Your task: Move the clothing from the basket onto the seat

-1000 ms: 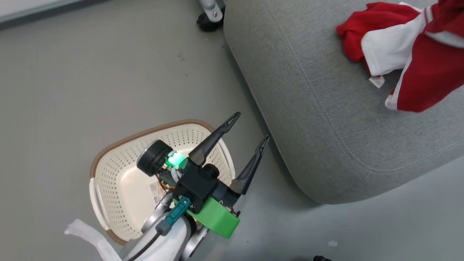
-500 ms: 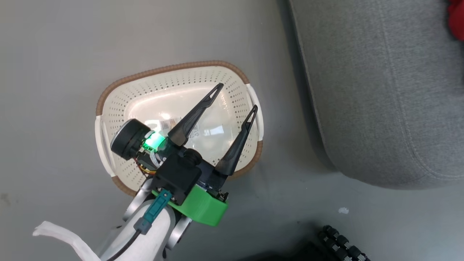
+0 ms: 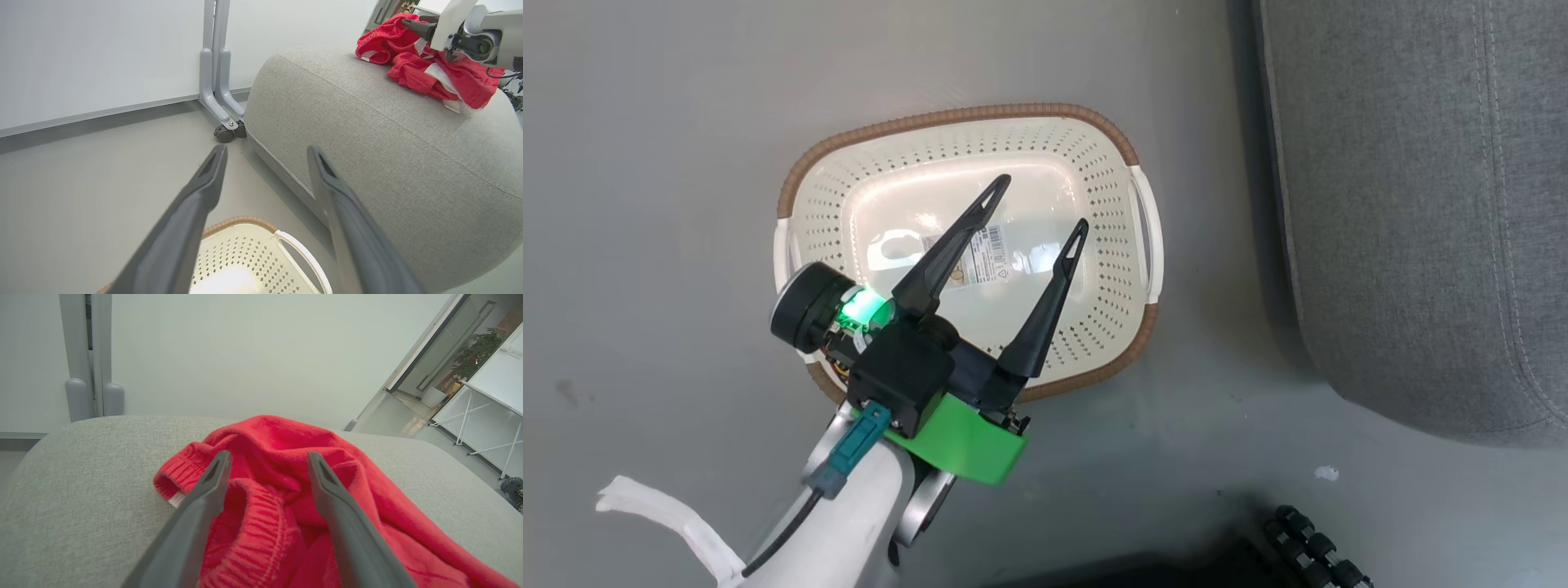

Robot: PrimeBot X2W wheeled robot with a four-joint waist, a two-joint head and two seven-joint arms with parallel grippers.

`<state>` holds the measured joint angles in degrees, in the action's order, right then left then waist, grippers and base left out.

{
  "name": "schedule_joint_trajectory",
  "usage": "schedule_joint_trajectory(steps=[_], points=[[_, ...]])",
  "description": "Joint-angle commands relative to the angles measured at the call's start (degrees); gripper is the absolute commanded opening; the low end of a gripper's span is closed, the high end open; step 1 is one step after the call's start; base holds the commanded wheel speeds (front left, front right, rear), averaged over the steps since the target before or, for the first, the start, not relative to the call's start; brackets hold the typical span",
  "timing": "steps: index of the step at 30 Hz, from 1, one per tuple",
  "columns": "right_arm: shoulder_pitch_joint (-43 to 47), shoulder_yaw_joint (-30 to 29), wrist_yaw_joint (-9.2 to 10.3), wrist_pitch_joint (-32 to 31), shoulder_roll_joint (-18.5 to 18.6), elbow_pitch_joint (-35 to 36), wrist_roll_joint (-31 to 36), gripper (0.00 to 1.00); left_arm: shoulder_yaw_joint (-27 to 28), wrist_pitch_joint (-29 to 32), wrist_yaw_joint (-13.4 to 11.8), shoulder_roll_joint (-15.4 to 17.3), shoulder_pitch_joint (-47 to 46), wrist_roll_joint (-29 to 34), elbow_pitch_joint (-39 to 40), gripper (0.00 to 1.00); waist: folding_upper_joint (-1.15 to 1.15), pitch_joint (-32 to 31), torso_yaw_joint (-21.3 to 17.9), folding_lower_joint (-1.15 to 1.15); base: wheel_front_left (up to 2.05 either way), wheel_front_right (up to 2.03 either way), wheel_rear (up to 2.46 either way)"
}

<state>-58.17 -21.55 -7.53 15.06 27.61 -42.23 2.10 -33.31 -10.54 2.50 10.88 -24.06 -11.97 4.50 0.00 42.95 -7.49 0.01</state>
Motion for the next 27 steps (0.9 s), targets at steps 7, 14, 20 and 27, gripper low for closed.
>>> schedule_joint_trajectory(steps=[7, 14, 20, 27], points=[[8.5, -4.0, 0.08, 0.2, -4.7, 6.6, 3.5, 1.00, 1.5, -2.1, -0.7, -1.3, 3.0, -3.8, -5.1, 1.00, 0.00, -13.6, 0.0, -0.01, 0.00, 0.00, 0.00], [19.2, 1.3, 0.08, 0.2, -9.7, 10.3, -0.2, 1.00, 4.9, -3.8, -1.9, -4.2, 7.5, -9.9, -11.1, 1.00, 0.00, -23.4, 1.4, -0.01, 0.00, 0.00, 0.00], [29.3, 12.1, 0.08, 0.2, -11.6, 9.0, -6.4, 1.00, 9.7, -4.7, -3.2, -6.2, 10.3, -12.8, -20.0, 1.00, 0.00, -31.1, 2.5, -0.01, 0.00, 0.00, 0.00], [41.6, 24.0, 0.08, 0.2, -12.9, 12.8, -14.9, 1.00, 15.6, -4.7, -4.8, -7.7, 16.4, -10.6, -21.4, 1.00, 0.00, -40.1, 4.9, -0.01, 0.00, 0.00, 0.00]])
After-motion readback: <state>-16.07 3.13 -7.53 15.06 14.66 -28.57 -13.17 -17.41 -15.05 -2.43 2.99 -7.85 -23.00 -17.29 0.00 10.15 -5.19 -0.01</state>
